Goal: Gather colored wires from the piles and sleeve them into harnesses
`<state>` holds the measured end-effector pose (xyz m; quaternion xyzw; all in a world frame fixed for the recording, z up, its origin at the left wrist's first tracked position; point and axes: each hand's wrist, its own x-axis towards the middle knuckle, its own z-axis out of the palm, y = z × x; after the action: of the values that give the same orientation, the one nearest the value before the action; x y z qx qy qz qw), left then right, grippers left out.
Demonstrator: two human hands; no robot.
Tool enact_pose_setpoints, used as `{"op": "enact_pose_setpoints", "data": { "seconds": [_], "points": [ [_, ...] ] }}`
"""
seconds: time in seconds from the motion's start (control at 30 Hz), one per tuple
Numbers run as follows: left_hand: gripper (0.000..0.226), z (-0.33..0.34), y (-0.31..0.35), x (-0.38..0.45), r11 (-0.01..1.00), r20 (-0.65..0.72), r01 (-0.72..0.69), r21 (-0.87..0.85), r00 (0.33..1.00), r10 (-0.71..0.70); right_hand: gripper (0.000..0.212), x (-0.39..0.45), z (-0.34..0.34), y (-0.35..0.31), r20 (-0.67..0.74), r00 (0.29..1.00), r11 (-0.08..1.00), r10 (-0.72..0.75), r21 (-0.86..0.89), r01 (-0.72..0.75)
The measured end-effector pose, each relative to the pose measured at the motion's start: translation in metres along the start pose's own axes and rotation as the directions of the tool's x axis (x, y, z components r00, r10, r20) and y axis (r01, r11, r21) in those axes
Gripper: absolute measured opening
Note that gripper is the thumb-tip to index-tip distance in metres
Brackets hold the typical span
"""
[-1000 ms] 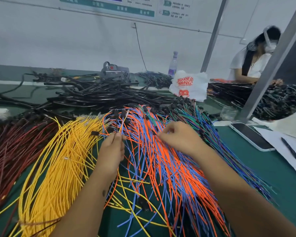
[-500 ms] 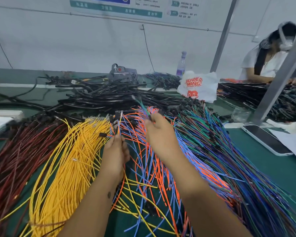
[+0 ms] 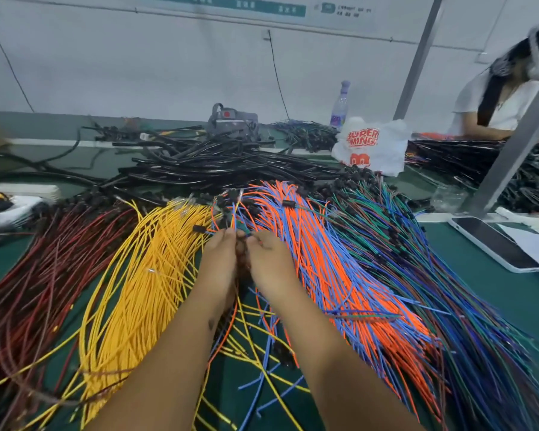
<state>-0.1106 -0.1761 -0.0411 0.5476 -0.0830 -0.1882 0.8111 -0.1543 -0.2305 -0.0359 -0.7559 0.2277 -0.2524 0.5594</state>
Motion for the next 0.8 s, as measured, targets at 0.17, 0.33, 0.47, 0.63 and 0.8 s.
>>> {"op": "enact_pose_setpoints", "data": {
  "seconds": [0.17, 0.33, 0.47, 0.63, 0.8],
  "points": [
    [0.033, -0.023, 0.038, 0.011, 0.838, 0.098, 0.291, -0.461, 0.955, -0.278, 0.031, -0.002, -0.016, -0.029, 0.312, 0.92, 0.251, 0.238, 0.895, -0.369],
    [0.04, -0.069, 0.078, 0.018, 0.573, 0.425, 0.538, -0.618, 0.842, -0.332, 0.019, -0.009, 0.016, -0.062, 0.374, 0.927, 0.182, 0.03, 0.91, -0.373],
    [0.036, -0.068, 0.067, 0.018, 0.787, 0.198, 0.364, -0.499, 0.931, -0.306, 0.017, -0.01, 0.04, -0.049, 0.329, 0.943, 0.446, 0.058, 0.836, -0.319],
    [0.038, -0.068, 0.037, 0.013, 0.898, 0.116, 0.236, -0.371, 0.971, -0.208, 0.025, -0.008, 0.045, -0.013, 0.217, 0.963, 0.81, 0.162, 0.528, -0.255],
    [0.031, -0.068, 0.035, 0.015, 0.952, 0.072, 0.117, -0.284, 0.992, -0.1, 0.016, -0.015, 0.059, -0.009, 0.084, 0.996, 0.963, 0.03, 0.265, -0.051]
  ]
}}
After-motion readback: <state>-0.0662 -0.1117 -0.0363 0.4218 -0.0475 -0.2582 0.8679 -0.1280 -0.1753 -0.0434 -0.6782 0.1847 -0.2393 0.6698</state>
